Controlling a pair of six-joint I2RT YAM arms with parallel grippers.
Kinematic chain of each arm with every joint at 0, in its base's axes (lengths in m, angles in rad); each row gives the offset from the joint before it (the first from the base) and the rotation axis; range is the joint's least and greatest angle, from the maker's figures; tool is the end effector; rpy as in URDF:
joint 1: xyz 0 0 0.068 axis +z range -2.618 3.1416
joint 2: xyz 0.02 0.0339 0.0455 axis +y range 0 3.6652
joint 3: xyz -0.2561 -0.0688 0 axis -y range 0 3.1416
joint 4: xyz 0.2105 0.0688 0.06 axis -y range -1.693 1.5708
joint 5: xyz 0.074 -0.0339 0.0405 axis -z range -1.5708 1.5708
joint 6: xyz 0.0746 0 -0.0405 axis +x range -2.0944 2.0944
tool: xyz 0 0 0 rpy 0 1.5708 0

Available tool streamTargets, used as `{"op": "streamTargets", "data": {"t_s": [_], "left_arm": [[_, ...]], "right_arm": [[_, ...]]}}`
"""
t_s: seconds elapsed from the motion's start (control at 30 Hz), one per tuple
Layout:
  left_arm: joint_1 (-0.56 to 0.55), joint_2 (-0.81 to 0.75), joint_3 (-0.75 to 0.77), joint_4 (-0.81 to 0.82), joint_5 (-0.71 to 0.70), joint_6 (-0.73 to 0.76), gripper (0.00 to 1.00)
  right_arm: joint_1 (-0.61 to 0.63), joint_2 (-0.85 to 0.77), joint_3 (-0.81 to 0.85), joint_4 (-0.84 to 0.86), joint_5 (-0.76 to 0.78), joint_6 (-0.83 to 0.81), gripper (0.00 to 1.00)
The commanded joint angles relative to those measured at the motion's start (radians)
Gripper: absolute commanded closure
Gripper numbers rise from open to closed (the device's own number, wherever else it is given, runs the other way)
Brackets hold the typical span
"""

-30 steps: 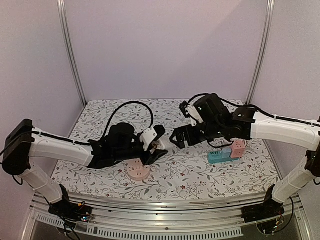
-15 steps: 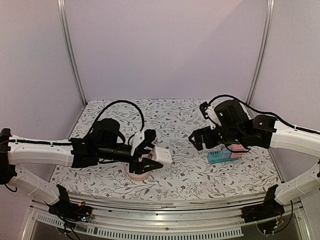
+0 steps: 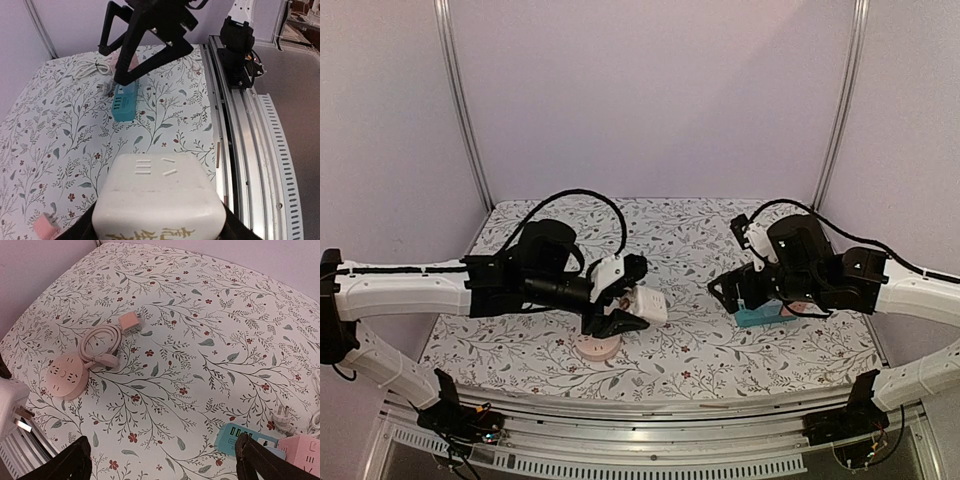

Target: Insert the plug

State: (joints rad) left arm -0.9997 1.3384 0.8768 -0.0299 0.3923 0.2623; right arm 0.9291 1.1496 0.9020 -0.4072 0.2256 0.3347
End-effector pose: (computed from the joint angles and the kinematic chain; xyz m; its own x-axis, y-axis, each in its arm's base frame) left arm 0.1394 -0.2697 0.2552 0.0024 0.4395 -0.8983 0.9929 0.1056 0.0543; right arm 0.1633 0.1906 0.2645 -0.5659 -0.2225 -0.7939 -0.5174 0.8455 0.1319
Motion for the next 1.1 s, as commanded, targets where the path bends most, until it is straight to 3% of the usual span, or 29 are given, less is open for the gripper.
{"op": "streamTargets", "data": {"t_s": [0.0, 0.43, 0.63, 0.73, 0.83, 1.07], "left_arm": [[0.004, 0.028, 0.066, -0.097, -0.12, 0.012, 1.0], [0.004, 0.13, 0.215, -0.357, -0.388, -0.386, 1.0], [0.002, 0.147, 0.216, -0.407, -0.445, -0.475, 1.0], [0.003, 0.141, 0.214, -0.449, -0.576, -0.515, 1.0], [0.004, 0.141, 0.242, -0.528, -0.7, -0.623, 1.0], [0.004, 0.076, 0.171, -0.552, -0.812, -0.891, 1.0]], "right_arm": [[-0.003, -0.032, -0.033, 0.031, -0.006, -0.019, 0.01], [-0.003, -0.054, -0.065, 0.048, -0.003, -0.011, 0.01], [-0.004, -0.04, -0.063, 0.048, -0.002, -0.006, 0.01], [-0.003, -0.034, -0.06, 0.049, -0.003, -0.004, 0.01], [-0.003, -0.026, -0.059, 0.048, -0.005, -0.002, 0.01], [-0.003, 0.007, -0.048, 0.05, -0.005, 0.005, 0.01]]}}
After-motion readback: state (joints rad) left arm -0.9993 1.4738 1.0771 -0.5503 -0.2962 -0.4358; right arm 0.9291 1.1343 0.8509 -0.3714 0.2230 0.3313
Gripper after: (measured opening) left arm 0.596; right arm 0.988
